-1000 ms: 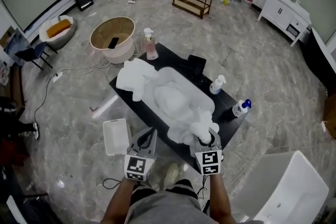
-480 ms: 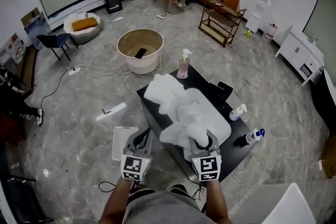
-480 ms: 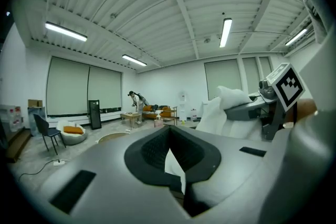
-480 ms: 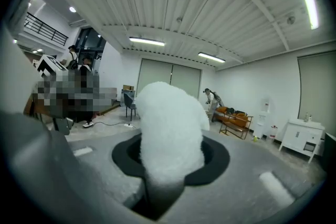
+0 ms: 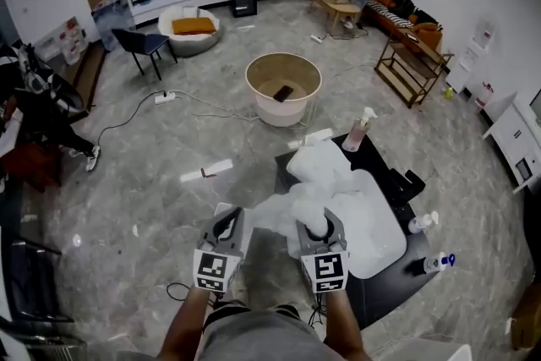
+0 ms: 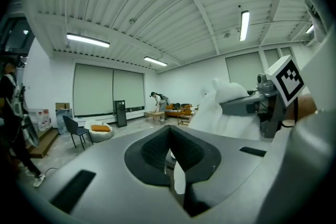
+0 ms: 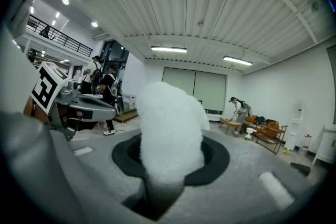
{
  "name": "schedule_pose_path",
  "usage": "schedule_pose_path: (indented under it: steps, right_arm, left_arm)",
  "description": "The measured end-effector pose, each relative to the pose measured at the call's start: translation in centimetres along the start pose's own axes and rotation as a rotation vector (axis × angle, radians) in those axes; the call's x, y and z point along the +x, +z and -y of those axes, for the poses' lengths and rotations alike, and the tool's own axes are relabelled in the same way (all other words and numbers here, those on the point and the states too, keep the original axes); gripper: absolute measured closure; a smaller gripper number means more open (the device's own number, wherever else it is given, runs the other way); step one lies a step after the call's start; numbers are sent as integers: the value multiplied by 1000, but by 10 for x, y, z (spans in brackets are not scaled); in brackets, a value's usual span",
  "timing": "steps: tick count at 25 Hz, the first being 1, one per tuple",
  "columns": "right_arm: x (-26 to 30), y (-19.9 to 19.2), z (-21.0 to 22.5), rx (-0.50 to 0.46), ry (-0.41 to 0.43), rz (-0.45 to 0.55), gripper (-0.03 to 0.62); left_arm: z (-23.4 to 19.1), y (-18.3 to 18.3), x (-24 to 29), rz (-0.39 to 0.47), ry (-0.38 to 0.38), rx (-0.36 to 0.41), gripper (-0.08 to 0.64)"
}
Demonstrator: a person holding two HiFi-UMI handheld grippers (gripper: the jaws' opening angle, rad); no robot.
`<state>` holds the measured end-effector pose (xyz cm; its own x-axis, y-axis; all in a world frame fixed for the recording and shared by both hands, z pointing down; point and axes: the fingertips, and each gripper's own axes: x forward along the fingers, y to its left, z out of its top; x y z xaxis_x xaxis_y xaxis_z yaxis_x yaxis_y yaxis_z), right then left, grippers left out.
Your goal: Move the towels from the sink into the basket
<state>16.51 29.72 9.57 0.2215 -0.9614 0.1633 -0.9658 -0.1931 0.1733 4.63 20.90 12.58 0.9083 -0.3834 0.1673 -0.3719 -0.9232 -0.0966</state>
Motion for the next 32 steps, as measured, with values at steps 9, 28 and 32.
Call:
schedule_pose_path:
  steps: [9, 28, 32]
  right_arm:
    - [89, 8, -95, -8, 186, 7, 453]
    - [259, -132, -205, -41, 354, -142, 453]
    - [291, -190, -217, -40, 369, -180, 452]
  left_arm:
    - [-100, -42, -48, -64, 162, -48, 551]
    - [-219, -221, -26, -237, 270, -216, 551]
    - [-229, -284, -7, -269, 268, -257, 551]
